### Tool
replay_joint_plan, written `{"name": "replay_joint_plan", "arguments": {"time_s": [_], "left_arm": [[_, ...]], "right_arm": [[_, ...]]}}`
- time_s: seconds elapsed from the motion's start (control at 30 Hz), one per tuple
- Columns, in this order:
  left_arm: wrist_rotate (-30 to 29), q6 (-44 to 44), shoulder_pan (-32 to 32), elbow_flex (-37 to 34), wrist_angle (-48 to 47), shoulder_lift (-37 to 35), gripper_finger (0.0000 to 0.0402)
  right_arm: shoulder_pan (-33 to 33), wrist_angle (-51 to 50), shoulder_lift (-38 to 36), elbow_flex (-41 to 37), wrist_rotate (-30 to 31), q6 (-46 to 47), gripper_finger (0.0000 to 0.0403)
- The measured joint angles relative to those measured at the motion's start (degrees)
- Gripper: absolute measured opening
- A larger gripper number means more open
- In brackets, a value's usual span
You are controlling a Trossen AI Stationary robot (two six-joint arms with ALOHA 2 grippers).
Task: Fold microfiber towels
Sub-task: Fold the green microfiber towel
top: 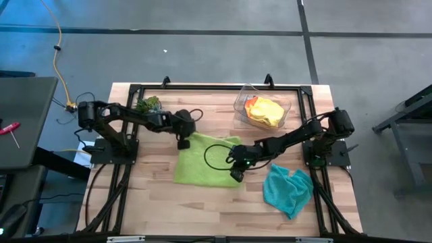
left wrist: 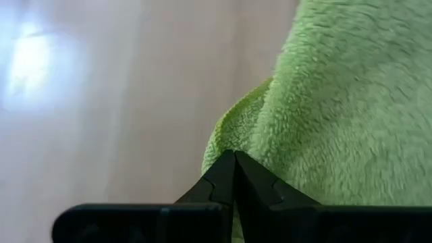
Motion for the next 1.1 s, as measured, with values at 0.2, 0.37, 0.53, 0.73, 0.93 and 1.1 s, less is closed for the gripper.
{"name": "replay_joint_plan", "arguments": {"time_s": [0.2,0.37,0.53,0.73,0.93,1.1], "left_arm": [[-2.6,-5.91,2.97,0.0,-0.14,0.04,0.0],[-3.1,-11.38,3.61,-0.02,-0.18,0.07,0.0],[-2.93,-13.83,4.18,-0.02,-0.2,0.07,0.0],[-3.08,-13.82,4.16,-0.02,-0.42,0.07,0.0],[-7.84,-13.72,5.09,-0.07,-0.71,0.03,0.0],[-7.83,-14.25,6.93,-0.16,-0.93,-0.64,0.0]], "right_arm": [[0.7,-2.98,0.0,0.0,-0.02,0.02,0.0],[0.84,-4.12,0.25,0.0,-0.12,1.05,0.0],[0.81,-3.72,3.81,0.1,-3.81,3.65,0.0],[1.93,-1.82,6.69,0.42,-6.82,5.09,0.0],[3.58,-4.72,6.56,0.37,-8.48,4.31,0.0],[3.61,-5.08,6.62,0.33,-8.85,3.84,0.0]]}}
